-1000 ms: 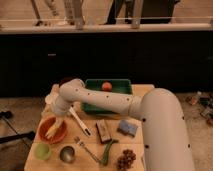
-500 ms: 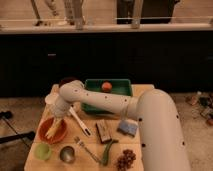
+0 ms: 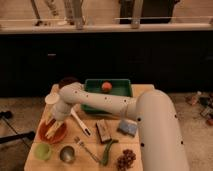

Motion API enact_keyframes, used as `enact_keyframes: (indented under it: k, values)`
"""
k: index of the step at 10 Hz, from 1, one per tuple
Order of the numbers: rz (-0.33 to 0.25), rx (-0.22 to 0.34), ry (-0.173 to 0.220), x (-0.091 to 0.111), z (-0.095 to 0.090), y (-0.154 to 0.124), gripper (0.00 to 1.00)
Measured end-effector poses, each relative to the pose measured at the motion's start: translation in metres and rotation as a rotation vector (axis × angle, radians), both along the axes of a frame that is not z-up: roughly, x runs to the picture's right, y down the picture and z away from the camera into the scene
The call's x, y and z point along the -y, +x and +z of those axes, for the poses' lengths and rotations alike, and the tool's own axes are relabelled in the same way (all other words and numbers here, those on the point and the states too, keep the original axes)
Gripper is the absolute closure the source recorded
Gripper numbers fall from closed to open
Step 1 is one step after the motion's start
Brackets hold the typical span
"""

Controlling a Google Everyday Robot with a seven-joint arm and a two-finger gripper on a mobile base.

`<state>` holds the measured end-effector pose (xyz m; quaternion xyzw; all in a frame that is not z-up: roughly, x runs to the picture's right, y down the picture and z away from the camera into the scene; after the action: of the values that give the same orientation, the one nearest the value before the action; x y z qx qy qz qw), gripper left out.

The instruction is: Place banana in metal cup

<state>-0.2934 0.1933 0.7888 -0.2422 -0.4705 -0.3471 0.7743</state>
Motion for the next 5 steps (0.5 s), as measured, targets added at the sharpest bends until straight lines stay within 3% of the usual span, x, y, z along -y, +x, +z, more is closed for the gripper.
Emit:
enact_keyframes:
  k: [2,4,5]
  values:
    - [-0.065,-0.019,-0.021,-0.011,0.001,0.001,0.50]
    - [-0.087,-0.041,-0.015,-0.010,0.009,0.005,0.49]
    - [-0.089,-0.045,-0.009,-0.008,0.012,0.005,0.43]
